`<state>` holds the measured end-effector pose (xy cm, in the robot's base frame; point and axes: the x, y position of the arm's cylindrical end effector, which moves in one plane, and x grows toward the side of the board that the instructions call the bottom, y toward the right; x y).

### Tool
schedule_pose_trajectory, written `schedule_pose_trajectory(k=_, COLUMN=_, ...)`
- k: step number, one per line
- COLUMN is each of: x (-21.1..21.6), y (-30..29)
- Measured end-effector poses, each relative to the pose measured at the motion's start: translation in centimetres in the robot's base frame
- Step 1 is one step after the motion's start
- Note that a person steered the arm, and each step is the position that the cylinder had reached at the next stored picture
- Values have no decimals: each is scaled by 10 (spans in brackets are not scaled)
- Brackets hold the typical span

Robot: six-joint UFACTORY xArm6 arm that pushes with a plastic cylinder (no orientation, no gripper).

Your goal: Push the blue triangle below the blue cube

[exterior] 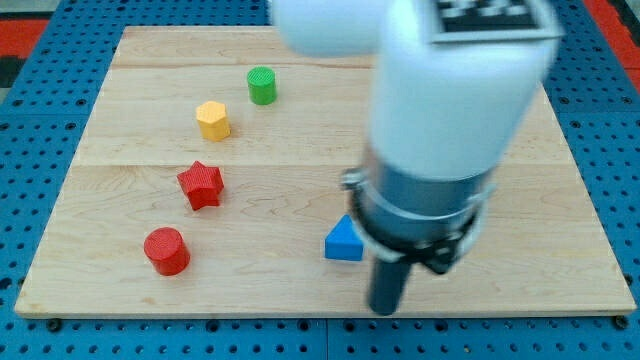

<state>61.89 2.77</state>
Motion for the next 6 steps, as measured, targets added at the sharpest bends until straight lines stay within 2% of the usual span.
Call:
schedule_pose_trajectory(k=1, x=-15, y=-53)
schedule_pose_trajectory(k=3, x=-90, y=-116)
schedule_pose_trajectory(k=4, x=-87, y=-61)
schedule_pose_trajectory(k=6, x=-71, y=-11)
